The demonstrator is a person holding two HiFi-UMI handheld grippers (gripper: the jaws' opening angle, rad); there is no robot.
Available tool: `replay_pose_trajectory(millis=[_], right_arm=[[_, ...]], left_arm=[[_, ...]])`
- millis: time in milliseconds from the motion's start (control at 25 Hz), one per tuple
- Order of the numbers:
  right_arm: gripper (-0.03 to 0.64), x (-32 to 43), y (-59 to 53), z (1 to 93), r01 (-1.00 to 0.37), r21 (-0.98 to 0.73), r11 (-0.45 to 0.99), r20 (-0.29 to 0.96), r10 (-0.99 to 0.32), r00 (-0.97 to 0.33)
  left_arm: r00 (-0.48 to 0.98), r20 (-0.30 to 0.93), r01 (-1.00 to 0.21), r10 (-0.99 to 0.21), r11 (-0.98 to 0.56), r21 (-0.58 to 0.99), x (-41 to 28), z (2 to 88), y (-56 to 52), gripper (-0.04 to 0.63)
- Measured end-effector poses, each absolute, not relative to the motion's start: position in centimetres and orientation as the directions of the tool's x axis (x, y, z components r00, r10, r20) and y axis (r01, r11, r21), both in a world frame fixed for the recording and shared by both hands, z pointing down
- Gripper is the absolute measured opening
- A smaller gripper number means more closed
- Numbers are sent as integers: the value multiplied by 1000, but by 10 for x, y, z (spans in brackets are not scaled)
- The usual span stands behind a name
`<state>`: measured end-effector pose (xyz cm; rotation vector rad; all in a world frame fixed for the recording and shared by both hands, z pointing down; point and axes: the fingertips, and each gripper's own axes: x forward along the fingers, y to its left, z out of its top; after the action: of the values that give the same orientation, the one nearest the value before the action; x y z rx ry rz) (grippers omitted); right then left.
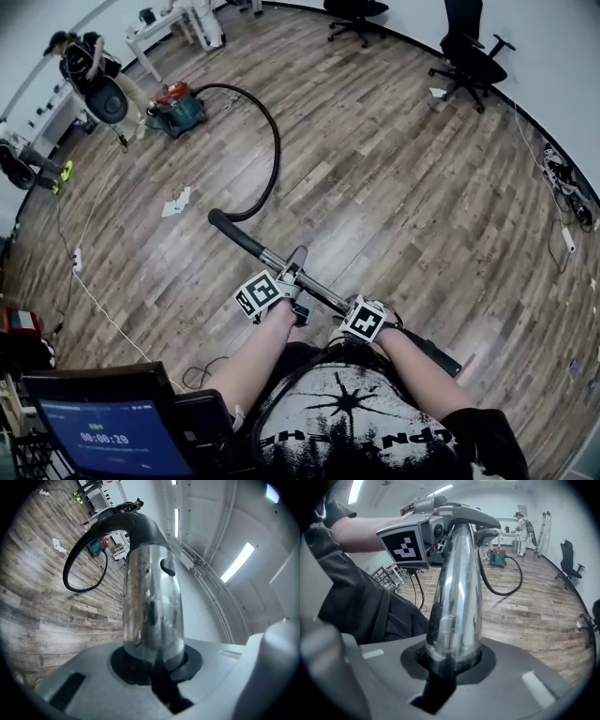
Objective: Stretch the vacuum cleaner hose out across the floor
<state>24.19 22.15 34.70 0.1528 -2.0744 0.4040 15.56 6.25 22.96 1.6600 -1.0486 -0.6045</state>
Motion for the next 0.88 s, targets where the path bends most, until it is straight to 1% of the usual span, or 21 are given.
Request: replay_pose_trajectory(millis=[560,880], right_arm=[[76,226,249,343,-356,-170,919,870,-31,-493],[77,224,302,352,-433,-153,889,899,-56,-434]], left_arm=[[566,51,-304,-823,-150,941,151,222,90,44],[630,15,-238,-776,-176,955,153,235,135,44]])
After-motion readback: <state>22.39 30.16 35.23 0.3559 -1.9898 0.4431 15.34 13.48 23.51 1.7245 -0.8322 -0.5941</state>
